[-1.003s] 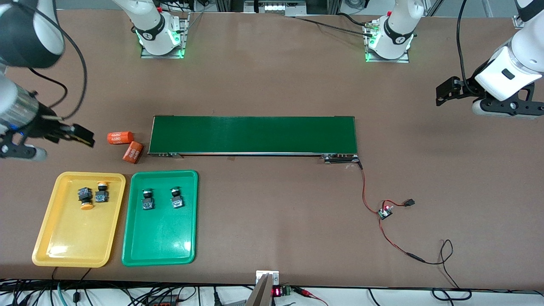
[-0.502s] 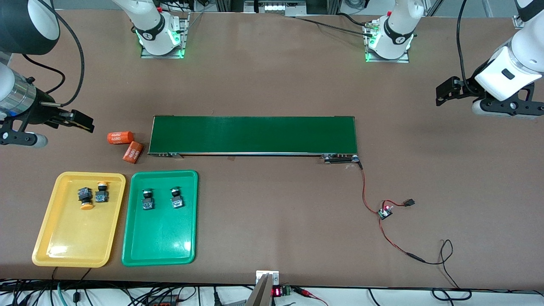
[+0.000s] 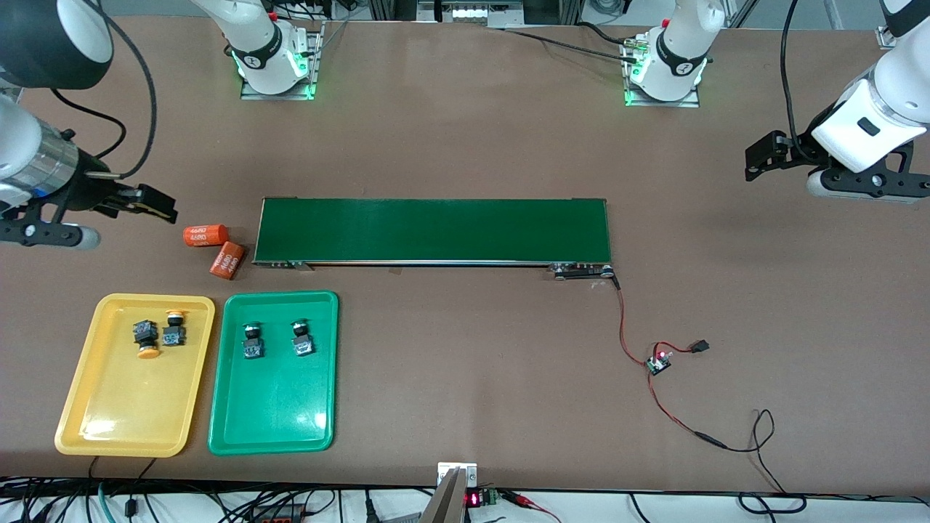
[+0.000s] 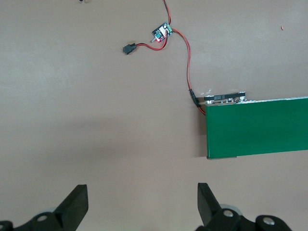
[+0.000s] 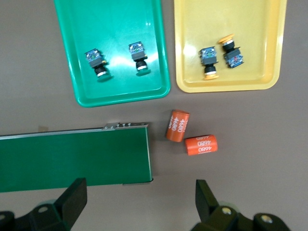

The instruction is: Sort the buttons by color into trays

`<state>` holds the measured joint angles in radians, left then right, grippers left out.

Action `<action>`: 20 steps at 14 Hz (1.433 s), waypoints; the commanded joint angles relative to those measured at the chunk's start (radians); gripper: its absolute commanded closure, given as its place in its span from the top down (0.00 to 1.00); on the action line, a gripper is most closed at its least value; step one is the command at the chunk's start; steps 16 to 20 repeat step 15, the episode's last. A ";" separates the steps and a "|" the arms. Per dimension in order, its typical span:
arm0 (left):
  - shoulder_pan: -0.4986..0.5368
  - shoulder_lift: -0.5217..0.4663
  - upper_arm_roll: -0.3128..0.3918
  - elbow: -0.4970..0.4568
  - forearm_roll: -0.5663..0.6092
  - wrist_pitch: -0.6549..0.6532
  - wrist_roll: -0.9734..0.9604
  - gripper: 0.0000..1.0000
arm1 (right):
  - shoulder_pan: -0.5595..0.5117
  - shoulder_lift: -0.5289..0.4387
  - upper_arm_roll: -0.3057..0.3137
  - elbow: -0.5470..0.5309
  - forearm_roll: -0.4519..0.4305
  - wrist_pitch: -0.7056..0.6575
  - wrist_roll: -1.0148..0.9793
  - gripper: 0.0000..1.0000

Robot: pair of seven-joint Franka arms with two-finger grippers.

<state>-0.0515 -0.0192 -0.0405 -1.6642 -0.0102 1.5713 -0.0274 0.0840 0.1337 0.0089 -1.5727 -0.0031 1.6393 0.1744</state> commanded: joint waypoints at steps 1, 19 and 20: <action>0.006 0.001 -0.002 0.017 -0.005 -0.017 0.023 1.00 | 0.022 -0.051 -0.007 -0.042 0.011 -0.018 0.021 1.00; 0.006 0.001 -0.002 0.017 -0.005 -0.017 0.023 1.00 | -0.030 -0.106 -0.017 -0.099 0.002 -0.047 -0.070 1.00; 0.006 0.001 -0.002 0.017 -0.005 -0.017 0.023 1.00 | -0.030 -0.106 -0.017 -0.099 0.002 -0.047 -0.070 1.00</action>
